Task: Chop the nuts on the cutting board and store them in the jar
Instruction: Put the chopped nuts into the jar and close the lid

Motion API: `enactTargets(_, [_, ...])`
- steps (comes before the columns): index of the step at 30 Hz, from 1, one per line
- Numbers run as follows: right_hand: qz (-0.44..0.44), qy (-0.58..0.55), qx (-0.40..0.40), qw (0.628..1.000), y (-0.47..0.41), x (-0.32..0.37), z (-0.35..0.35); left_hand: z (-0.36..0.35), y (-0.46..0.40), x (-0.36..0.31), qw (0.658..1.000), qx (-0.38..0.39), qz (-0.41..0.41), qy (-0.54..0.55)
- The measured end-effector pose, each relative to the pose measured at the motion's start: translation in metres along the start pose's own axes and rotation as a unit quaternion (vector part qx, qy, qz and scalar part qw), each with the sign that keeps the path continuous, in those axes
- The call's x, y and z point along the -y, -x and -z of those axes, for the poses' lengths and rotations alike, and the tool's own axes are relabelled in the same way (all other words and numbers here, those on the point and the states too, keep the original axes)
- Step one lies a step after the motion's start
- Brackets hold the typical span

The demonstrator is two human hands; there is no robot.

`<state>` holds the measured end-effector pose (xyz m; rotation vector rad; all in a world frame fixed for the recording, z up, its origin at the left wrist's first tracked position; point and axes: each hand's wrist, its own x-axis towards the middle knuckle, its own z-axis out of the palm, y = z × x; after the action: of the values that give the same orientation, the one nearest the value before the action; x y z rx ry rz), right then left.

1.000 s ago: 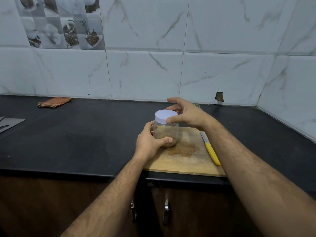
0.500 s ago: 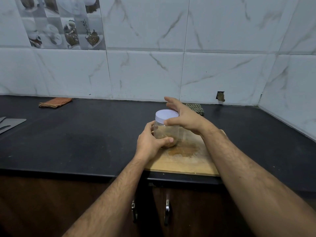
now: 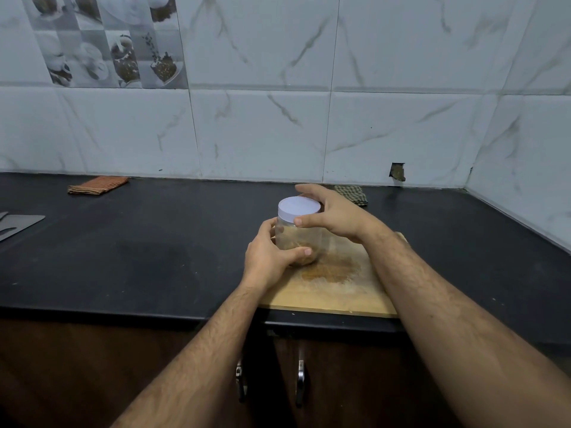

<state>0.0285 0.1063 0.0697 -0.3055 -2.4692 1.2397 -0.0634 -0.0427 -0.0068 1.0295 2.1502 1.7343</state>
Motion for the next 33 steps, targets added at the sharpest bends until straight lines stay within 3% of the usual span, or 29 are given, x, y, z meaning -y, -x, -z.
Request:
enactTargets(7, [0.024, 0.008, -0.072, 0.997, 0.009, -0.003, -0.014, -0.001, 0.000, 0.000, 1.000, 0.003, -0.007, -0.008])
enactTargets(11, [-0.003, -0.001, -0.065, 0.998, 0.009, -0.004, -0.014, 0.001, 0.001, -0.001, 1.000, 0.018, -0.005, 0.000])
enactTargets(15, [-0.060, -0.101, -0.019, 0.993, 0.018, -0.001, -0.010, 0.003, 0.003, -0.003, 0.999, 0.031, -0.007, 0.028])
enactTargets(18, [-0.098, -0.181, -0.047, 0.977, 0.035, -0.007, -0.010, 0.006, 0.002, -0.002, 0.997, 0.072, -0.013, 0.034])
enactTargets(22, [-0.131, -0.163, -0.065, 0.976, 0.052, -0.026, -0.008, 0.017, 0.000, -0.003, 0.989, 0.131, 0.009, 0.061])
enactTargets(27, [-0.105, -0.145, -0.048, 0.983, 0.057, -0.033, -0.019, 0.028, -0.004, 0.006, 0.988, 0.109, 0.013, 0.111])
enactTargets(33, [-0.085, -0.157, -0.111, 0.978, 0.051, -0.037, -0.032, 0.023, -0.010, 0.005, 0.983, 0.107, 0.017, 0.149])
